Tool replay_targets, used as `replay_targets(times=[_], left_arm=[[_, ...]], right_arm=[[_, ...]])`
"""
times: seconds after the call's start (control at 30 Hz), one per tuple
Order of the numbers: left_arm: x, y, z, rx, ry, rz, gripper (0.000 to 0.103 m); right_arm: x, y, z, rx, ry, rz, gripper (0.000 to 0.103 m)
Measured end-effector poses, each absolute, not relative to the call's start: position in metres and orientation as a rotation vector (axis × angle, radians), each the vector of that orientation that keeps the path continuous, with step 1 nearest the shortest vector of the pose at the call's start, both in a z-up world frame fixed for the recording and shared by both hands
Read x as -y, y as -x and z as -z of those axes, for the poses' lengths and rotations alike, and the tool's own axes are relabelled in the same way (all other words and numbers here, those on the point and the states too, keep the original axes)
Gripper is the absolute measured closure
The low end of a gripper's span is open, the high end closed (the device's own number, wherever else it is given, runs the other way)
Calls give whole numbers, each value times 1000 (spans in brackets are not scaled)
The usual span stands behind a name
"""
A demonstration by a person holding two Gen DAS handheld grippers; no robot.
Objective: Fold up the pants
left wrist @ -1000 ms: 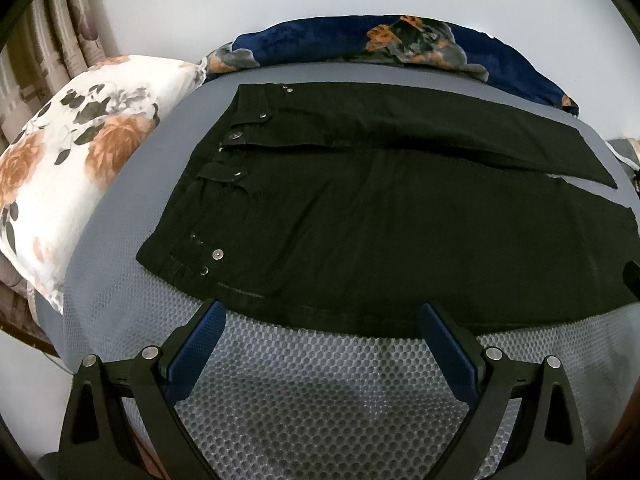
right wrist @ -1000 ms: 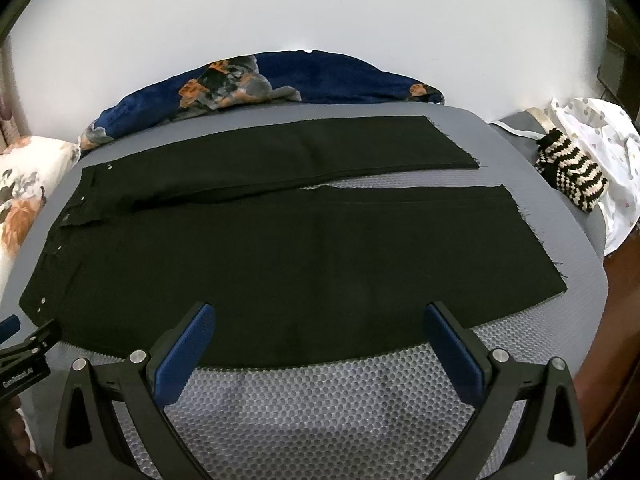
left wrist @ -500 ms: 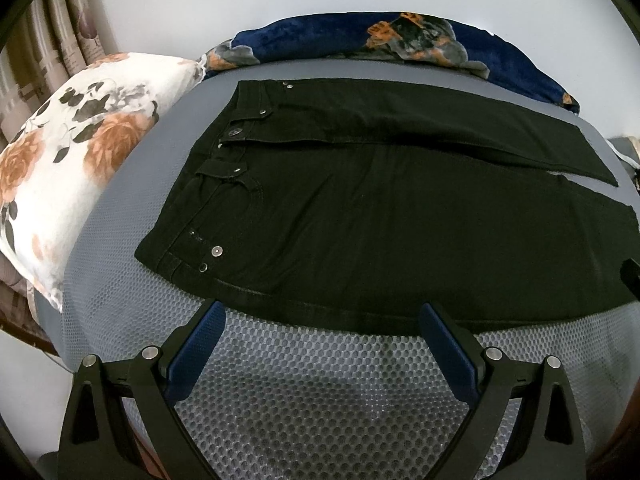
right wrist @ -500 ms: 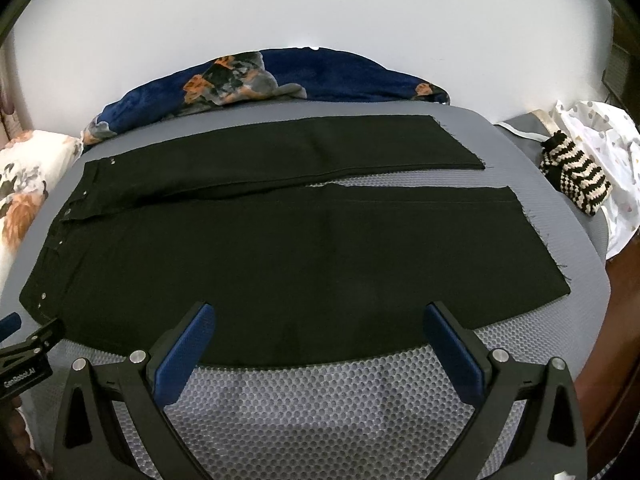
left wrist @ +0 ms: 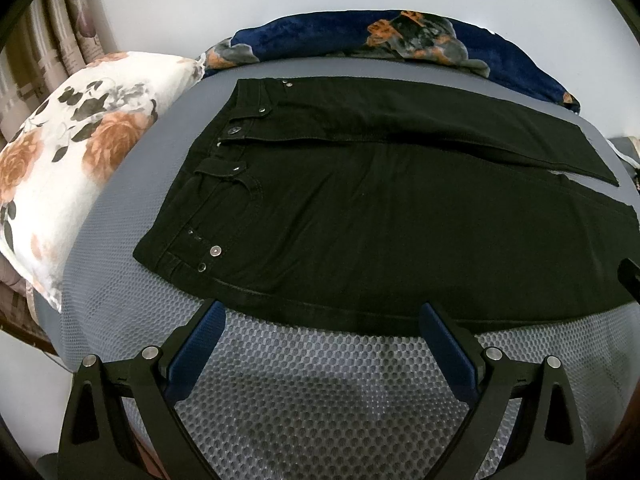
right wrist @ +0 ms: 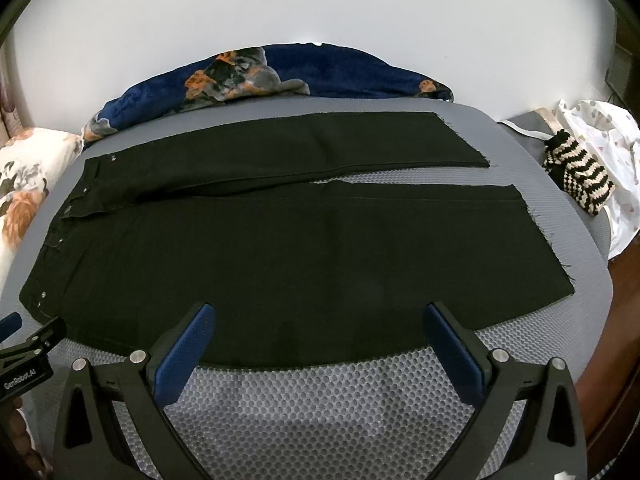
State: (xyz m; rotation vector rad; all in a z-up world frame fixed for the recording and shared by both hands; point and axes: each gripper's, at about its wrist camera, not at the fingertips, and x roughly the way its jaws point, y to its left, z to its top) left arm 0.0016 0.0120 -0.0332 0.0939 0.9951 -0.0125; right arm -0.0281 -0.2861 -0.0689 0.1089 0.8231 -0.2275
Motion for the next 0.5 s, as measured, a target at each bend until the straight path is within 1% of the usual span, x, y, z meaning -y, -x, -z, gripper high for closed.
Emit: replay_targets(times=[0.3, 0.5], left_arm=[[-12, -4, 38, -1004, -92, 10, 6], [-14, -22, 36, -1014, -100, 6, 6]], right_arm=[[283, 18, 70, -833, -104, 216, 0], [279, 1, 69, -838, -94, 196, 0]])
